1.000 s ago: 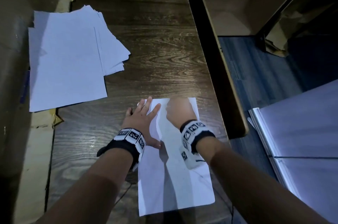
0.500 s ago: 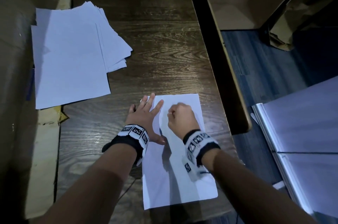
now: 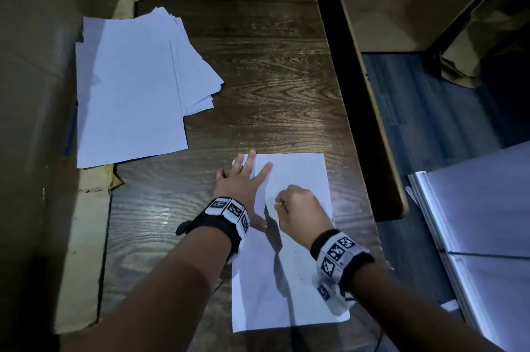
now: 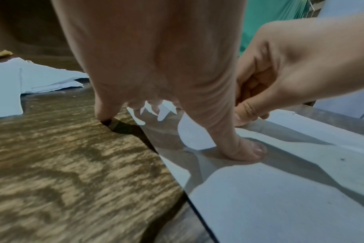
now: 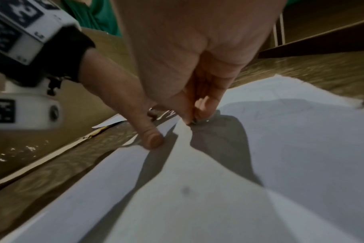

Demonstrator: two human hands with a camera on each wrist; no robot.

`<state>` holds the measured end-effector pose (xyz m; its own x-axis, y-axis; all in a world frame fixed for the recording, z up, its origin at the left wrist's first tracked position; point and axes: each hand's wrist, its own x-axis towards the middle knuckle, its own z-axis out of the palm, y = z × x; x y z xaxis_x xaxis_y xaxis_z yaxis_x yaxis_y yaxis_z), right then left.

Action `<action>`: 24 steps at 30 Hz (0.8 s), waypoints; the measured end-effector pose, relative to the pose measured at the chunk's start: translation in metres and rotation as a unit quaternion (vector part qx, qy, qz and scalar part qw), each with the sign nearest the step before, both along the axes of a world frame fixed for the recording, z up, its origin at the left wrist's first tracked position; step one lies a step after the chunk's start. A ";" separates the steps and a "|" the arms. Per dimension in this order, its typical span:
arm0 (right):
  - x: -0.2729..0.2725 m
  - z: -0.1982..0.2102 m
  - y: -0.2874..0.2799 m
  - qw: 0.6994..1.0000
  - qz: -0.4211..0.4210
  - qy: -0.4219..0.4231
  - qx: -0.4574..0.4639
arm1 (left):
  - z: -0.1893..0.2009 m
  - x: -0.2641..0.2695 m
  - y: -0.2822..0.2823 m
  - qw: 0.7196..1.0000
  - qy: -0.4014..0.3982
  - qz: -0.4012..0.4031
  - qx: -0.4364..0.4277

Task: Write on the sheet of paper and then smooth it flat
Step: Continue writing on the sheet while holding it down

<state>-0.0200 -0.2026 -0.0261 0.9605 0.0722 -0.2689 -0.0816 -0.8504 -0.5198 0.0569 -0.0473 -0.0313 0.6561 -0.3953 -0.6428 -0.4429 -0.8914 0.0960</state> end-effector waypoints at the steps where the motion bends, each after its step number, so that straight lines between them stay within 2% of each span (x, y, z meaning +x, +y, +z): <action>1: 0.013 0.000 -0.002 1.000 0.000 -0.004 -0.010 | 0.000 0.000 0.000 1.000 0.001 0.000 -0.003; 5: 0.071 -0.006 -0.010 0.996 -0.089 -0.028 -0.007 | -0.002 0.000 0.000 1.000 -0.002 0.004 -0.002; 7: 0.053 -0.005 -0.006 0.996 -0.080 -0.025 -0.014 | 0.000 -0.001 -0.001 1.000 -0.002 0.005 0.001; 10: -0.003 0.004 -0.003 1.000 -0.014 0.022 -0.012 | 0.002 -0.002 -0.001 1.000 -0.002 0.003 0.002; 12: 0.005 0.006 -0.006 0.999 -0.003 0.030 -0.021 | 0.003 -0.002 -0.001 1.000 -0.003 0.006 -0.004; 15: 0.054 0.003 -0.003 0.999 -0.032 -0.004 -0.040 | 0.003 -0.001 -0.006 1.000 0.004 0.022 -0.014; 17: 0.068 -0.003 -0.002 0.998 -0.066 -0.003 -0.022 | 0.003 -0.001 -0.010 0.999 0.009 0.032 -0.009; 21: 0.034 -0.005 -0.015 0.991 -0.134 0.000 0.001 | 0.008 -0.005 -0.008 0.999 -0.002 0.027 0.027; 24: 0.008 0.002 -0.027 0.992 -0.125 -0.005 0.007 | 0.011 -0.006 -0.006 0.999 -0.021 0.007 0.042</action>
<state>-0.0115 -0.2297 -0.0242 0.9517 -0.1640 -0.2598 -0.2830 -0.7969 -0.5337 0.0513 -0.0537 -0.0207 0.6893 -0.3307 -0.6446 -0.4316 -0.9021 0.0012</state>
